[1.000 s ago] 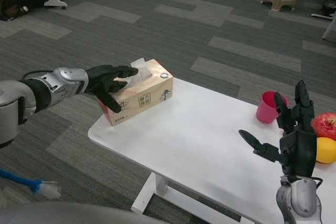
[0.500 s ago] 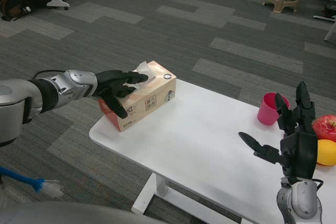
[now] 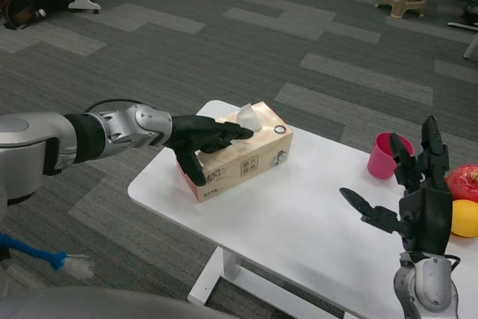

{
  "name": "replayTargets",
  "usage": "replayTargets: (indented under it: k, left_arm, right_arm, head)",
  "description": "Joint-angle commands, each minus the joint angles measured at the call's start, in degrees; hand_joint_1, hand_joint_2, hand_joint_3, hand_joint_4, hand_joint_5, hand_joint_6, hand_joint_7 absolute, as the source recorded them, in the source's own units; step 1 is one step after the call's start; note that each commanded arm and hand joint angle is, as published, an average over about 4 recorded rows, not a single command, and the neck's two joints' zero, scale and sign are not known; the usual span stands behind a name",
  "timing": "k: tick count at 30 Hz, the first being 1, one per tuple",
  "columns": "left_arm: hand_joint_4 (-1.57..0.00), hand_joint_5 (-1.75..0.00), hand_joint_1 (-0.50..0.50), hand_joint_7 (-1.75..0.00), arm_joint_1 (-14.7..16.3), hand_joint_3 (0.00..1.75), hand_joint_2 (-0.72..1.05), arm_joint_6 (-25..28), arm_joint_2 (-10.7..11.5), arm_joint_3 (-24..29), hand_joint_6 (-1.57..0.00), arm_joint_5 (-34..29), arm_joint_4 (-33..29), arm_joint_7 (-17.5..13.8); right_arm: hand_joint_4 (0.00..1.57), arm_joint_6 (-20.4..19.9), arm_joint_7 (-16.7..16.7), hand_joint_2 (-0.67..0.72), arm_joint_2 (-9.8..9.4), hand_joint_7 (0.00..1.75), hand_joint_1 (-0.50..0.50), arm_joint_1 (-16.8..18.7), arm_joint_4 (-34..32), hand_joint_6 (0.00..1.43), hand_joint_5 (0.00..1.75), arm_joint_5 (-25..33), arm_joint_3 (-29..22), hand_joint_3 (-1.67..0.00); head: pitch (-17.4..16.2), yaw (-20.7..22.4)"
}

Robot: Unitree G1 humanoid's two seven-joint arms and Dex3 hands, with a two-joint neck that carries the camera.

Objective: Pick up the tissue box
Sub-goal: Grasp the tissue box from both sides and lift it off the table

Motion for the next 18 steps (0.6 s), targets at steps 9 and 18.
replayTargets:
  k: [9, 18]
  left_arm:
    - [0.00, 0.00, 0.50, 0.00, -0.3, 0.09, 1.05, 2.2, -3.3, -4.0, 0.00, 8.8, -5.2, -1.1]
    - [0.00, 0.00, 0.50, -0.03, -3.1, 0.09, 1.05, 2.4, -4.6, -6.0, 0.00, 16.2, -8.5, -1.0]
  right_arm:
    - [0.37, -0.7, -0.1, -0.29, 0.41, 0.07, -0.21, -0.1, 0.1, 0.00, 0.15, 0.1, -0.8, -0.32]
    - [0.37, -0.7, -0.1, -0.26, 0.58, 0.05, -0.21, 0.0, 0.1, 0.00, 0.10, 0.1, -0.9, -0.32]
  head:
    - [0.2, -3.8]
    - [0.3, -8.0]
